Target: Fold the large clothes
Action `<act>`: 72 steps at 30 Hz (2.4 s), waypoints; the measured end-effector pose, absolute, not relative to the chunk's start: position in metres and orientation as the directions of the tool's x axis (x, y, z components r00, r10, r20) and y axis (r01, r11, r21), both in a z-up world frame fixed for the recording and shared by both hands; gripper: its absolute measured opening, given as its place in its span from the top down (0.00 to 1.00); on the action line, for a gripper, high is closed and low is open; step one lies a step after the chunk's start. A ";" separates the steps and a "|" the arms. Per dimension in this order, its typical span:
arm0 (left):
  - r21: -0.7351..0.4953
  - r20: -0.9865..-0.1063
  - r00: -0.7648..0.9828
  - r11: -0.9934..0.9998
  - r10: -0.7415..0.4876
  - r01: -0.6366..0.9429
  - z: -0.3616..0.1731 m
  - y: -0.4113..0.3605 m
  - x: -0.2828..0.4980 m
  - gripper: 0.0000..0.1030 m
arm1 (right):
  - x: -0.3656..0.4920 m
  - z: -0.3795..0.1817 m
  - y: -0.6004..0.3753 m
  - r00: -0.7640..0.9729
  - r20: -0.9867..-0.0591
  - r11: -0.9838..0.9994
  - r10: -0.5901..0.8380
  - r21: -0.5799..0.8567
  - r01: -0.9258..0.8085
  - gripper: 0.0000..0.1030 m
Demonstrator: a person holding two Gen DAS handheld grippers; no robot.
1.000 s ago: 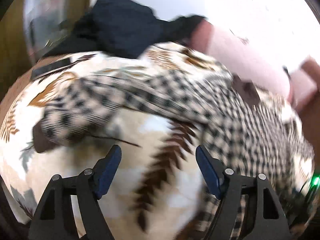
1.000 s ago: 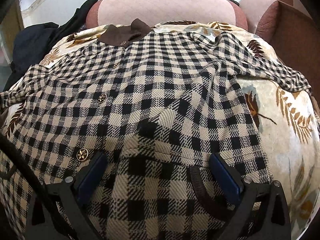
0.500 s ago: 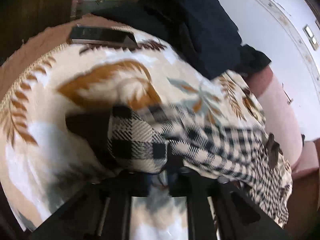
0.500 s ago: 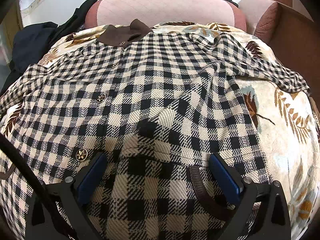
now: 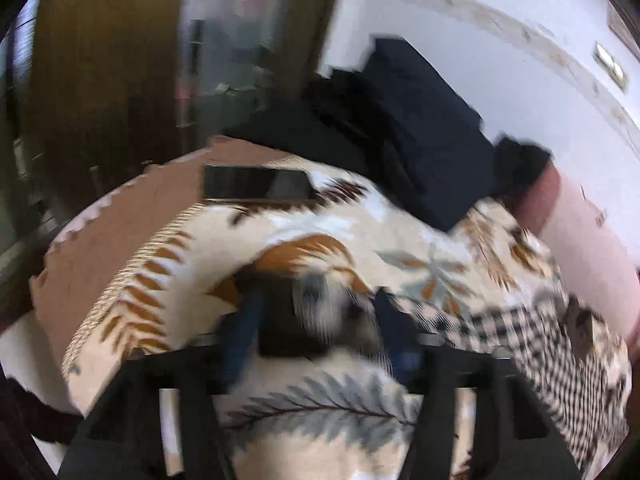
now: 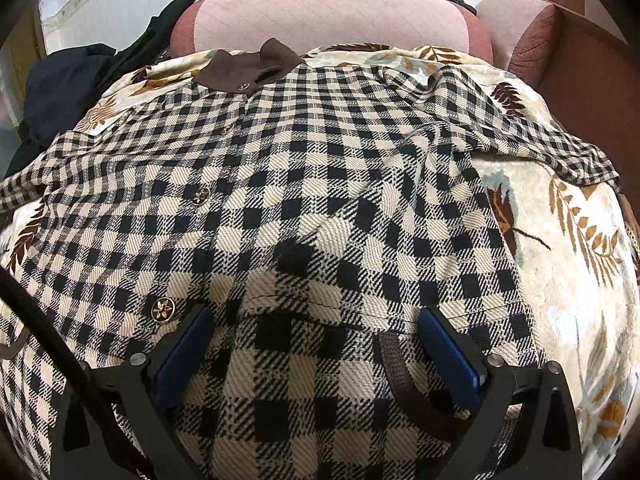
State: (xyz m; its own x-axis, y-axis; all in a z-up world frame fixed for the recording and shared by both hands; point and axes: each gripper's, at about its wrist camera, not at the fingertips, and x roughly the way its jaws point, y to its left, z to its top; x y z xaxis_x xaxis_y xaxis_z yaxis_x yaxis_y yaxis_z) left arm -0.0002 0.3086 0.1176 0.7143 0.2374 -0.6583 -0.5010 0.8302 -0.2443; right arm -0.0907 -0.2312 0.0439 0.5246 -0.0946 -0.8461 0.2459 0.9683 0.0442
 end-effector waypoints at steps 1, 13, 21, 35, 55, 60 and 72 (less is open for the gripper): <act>-0.263 -0.651 0.720 0.819 0.240 -0.511 0.118 0.314 -0.007 0.40 | -0.090 0.044 -0.231 0.525 -0.846 0.968 -0.094 0.045 0.246 0.00; -0.419 -0.792 0.605 0.792 -0.081 -0.444 0.047 0.341 0.038 0.85 | -0.091 0.044 -0.231 0.526 -0.845 0.968 -0.095 0.044 0.246 0.00; -0.273 -0.570 0.822 0.944 -0.001 -0.188 0.156 0.287 0.009 0.94 | -0.090 0.044 -0.231 0.525 -0.846 0.969 -0.096 0.042 0.245 0.00; -0.128 -0.678 0.682 0.870 0.274 -0.476 0.136 0.297 -0.028 0.58 | -0.090 0.044 -0.231 0.527 -0.845 0.968 -0.096 0.044 0.246 0.00; -0.131 -0.795 0.557 0.964 -0.242 0.232 0.021 -0.022 -0.025 0.43 | -0.110 0.076 -0.542 0.517 -0.802 0.682 -0.298 0.200 0.703 0.26; -0.057 -0.766 0.601 0.955 -0.228 0.290 0.012 -0.027 -0.027 0.27 | -0.111 0.052 -0.630 0.529 -0.790 0.477 -0.311 0.352 0.805 0.26; -0.048 -0.762 0.606 0.952 -0.230 0.302 0.008 -0.030 -0.026 0.19 | -0.063 0.054 -0.694 0.518 -0.781 0.344 -0.350 0.407 0.846 0.83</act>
